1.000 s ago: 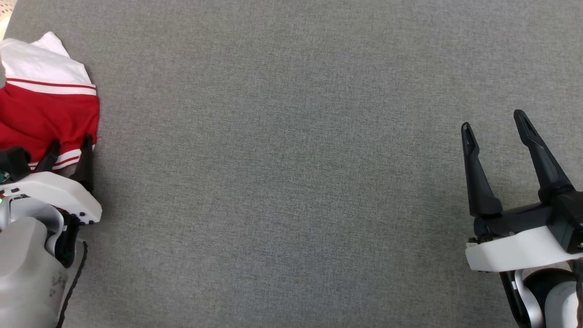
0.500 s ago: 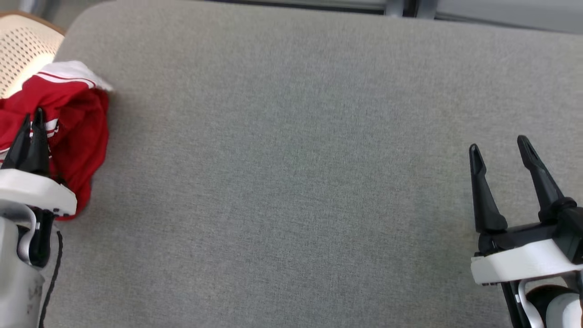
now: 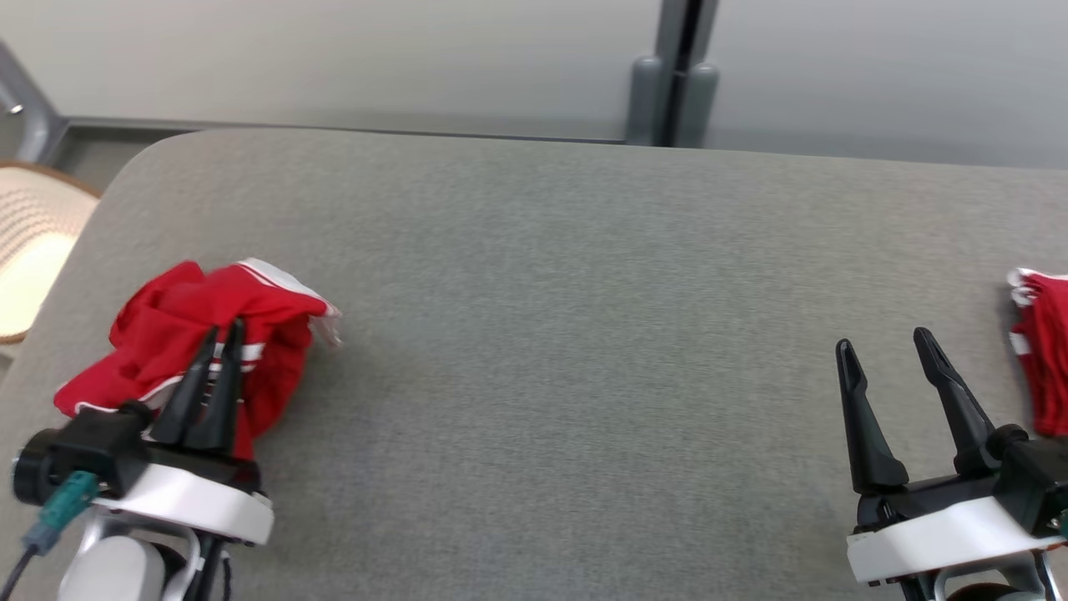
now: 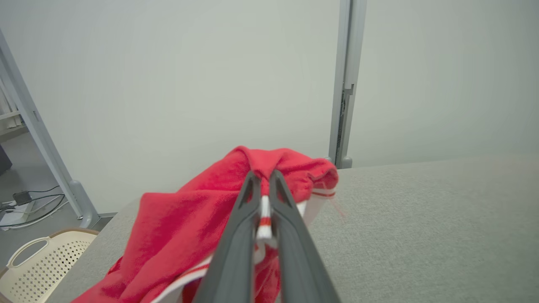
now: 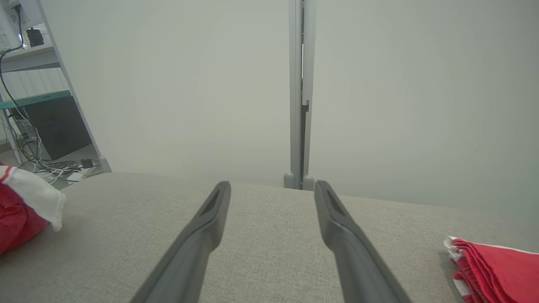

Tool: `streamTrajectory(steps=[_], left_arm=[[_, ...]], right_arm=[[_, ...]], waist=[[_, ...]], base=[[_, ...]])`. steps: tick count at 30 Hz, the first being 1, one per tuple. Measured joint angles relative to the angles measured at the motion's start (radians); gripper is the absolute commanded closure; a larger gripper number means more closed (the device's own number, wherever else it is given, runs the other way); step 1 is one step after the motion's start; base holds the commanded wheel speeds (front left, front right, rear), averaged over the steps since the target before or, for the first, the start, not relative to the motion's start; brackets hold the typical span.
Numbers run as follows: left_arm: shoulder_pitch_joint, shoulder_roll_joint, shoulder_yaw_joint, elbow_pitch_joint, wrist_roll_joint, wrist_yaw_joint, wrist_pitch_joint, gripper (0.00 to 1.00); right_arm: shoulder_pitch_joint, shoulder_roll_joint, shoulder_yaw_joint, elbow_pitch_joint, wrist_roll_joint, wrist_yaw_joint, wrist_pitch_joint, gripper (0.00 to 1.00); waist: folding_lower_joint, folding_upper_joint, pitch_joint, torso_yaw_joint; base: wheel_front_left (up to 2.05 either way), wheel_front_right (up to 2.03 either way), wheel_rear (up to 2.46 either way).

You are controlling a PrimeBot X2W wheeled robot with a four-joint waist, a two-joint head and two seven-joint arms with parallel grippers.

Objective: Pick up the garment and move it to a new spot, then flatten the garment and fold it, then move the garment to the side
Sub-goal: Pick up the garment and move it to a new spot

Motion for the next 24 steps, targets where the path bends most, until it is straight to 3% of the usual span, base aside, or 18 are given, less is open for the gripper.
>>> streamTrajectory(steps=[10, 20, 24], left_arm=[[-0.042, -0.037, -0.170, -0.138, 0.013, -0.013, 0.101, 1.00], [-0.212, -0.016, -0.504, -0.200, 0.017, -0.023, 0.164, 1.00], [-0.249, 0.010, -0.591, -0.169, -0.002, -0.023, 0.184, 1.00]], right_arm=[[0.019, 0.001, -0.007, -0.024, 0.033, 0.000, -0.042, 0.00], [0.031, -0.001, 0.005, -0.010, 0.089, 0.000, -0.132, 0.00], [0.032, -0.001, 0.018, 0.008, 0.103, 0.000, -0.168, 0.00]], waist=[[0.0000, 0.0000, 0.006, -0.168], [0.0000, 0.0000, 0.122, -0.347], [0.0000, 0.0000, 0.176, -0.404]], base=[[0.00, 0.00, 0.00], [0.00, 0.00, 0.00], [0.00, 0.00, 0.00]])
